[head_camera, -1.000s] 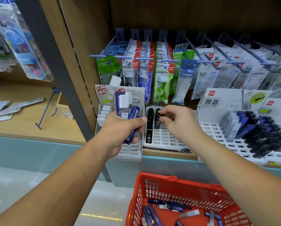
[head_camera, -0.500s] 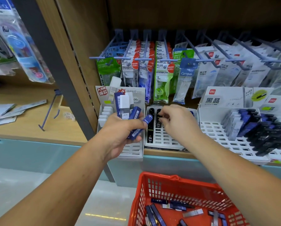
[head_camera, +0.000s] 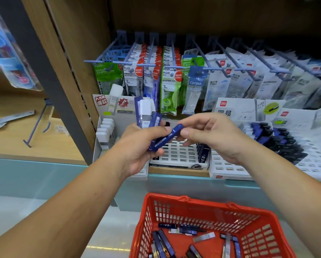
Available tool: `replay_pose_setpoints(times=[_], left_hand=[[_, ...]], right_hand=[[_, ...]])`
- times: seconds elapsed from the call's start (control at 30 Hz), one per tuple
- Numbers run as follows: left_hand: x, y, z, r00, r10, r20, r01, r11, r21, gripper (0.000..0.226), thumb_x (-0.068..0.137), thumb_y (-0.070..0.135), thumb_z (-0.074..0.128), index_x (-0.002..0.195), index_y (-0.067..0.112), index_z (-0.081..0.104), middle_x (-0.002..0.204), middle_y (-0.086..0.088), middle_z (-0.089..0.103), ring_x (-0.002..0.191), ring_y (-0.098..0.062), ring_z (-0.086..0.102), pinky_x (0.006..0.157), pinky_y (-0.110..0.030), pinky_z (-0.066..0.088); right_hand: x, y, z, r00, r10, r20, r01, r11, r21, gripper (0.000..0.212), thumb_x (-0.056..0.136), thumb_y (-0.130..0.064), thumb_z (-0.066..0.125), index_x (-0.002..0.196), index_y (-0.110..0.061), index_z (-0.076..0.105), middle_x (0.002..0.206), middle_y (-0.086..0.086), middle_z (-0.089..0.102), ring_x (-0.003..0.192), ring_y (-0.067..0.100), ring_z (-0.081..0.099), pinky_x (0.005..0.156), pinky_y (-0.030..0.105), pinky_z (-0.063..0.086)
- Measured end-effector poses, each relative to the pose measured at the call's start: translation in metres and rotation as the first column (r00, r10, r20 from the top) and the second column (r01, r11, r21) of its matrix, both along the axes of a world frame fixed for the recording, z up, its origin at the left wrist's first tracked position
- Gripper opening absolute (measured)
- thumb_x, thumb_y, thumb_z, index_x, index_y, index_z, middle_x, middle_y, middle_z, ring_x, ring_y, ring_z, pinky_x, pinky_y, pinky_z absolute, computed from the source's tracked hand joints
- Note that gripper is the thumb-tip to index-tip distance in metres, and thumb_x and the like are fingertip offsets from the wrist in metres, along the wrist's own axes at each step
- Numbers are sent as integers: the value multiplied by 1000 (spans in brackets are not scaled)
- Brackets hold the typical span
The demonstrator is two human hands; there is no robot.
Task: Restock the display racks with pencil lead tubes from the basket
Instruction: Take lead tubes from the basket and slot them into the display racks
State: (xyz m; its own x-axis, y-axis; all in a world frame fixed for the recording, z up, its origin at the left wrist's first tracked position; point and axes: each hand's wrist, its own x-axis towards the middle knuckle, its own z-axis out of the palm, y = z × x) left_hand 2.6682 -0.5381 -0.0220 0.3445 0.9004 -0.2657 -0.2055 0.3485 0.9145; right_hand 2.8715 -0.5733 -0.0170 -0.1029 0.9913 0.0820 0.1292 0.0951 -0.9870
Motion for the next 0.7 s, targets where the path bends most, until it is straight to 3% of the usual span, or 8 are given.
replay_pose_setpoints(times=[0.23,0.37,0.5,0.63,0.7], left_hand=[[31,-8,-2,996,-81,36,82,996,-24,20,91,3,71,106,13,64,82,-10,72,72,-17,72,45,-23,47],[36,-7,-3,997,-79,8,79,997,13,19,92,9,73,107,15,63,94,-11,78,85,-20,78,48,-25,54],[40,-6,-10,993,-60,-99,71,991,111,26,91,2,75,110,10,61,103,-18,75,94,-28,78,59,-30,60],[48,-11,-14,990,-96,-99,107,987,119,19,90,-1,74,92,16,68,94,-12,75,101,-33,75,68,-36,62],[50,-10,-16,991,-72,-109,84,990,109,21,90,-2,74,93,18,68,98,-11,78,99,-32,76,71,-37,63]], right_hand=[[18,-11,-2,992,-104,-68,101,994,-43,15,90,4,68,103,-1,72,82,21,74,70,25,73,68,31,63],[29,-12,-3,973,-227,-41,225,973,-54,2,93,-6,71,94,-4,71,78,18,73,65,22,69,61,31,59],[33,-11,-5,957,-289,23,290,957,-32,3,92,-5,73,92,-8,72,72,9,73,62,20,67,56,30,57],[29,-7,-7,956,-291,41,292,956,-14,15,89,3,74,98,-8,72,71,2,71,63,19,67,55,28,57],[30,-5,-5,941,-327,89,327,945,15,12,89,0,75,97,-8,71,71,2,70,58,16,65,49,25,51]])
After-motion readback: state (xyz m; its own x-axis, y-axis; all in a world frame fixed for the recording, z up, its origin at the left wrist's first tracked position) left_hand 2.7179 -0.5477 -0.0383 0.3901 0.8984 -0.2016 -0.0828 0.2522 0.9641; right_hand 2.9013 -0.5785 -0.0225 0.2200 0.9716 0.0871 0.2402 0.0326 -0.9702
